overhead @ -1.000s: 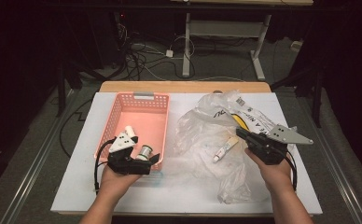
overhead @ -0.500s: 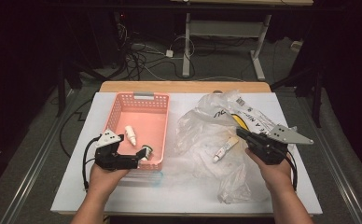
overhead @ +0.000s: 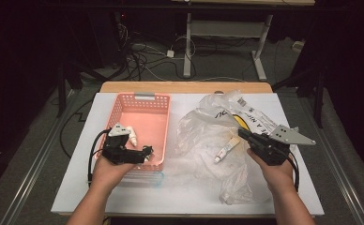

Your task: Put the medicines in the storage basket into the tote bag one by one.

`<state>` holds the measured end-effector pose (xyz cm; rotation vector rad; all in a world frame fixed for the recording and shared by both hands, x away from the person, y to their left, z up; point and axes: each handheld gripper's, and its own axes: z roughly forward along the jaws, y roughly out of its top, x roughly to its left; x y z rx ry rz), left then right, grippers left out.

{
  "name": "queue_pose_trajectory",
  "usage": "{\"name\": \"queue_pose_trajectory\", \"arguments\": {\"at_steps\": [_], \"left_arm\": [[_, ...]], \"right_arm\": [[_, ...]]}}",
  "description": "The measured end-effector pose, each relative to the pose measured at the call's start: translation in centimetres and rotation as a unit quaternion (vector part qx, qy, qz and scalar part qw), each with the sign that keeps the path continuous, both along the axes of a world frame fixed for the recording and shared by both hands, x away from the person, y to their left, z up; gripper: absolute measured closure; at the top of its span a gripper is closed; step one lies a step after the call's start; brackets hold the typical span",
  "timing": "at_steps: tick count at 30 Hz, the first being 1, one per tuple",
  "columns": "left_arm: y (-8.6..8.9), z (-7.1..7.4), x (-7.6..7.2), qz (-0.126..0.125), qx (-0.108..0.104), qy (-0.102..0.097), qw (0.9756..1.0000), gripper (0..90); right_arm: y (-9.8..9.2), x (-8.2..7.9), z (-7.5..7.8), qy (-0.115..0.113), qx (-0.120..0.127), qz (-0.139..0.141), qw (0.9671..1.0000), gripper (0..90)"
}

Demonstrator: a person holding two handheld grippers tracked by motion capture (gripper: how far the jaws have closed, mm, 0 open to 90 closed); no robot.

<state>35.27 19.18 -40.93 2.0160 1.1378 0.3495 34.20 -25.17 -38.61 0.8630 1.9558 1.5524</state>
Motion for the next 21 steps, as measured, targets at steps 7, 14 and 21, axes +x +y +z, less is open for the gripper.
{"name": "queue_pose_trajectory", "arguments": {"at_steps": [7, 14, 21], "left_arm": [[-1.1, 0.4, 1.4, -0.013, 0.065, 0.040, 0.9970, 0.0], [-2.1, 0.6, 3.1, -0.032, 0.085, 0.086, 0.9922, 1.0], [-2.2, -0.3, 5.0, -0.041, 0.103, 0.159, 0.9811, 10.9]], "right_arm": [[-0.1, -0.1, 0.1, -0.003, 0.001, -0.001, 1.0000, 90.0], [0.0, -0.1, 0.1, -0.002, 0.001, 0.001, 1.0000, 90.0], [-0.2, -0.2, 0.2, -0.002, 0.003, -0.002, 1.0000, 90.0]]}}
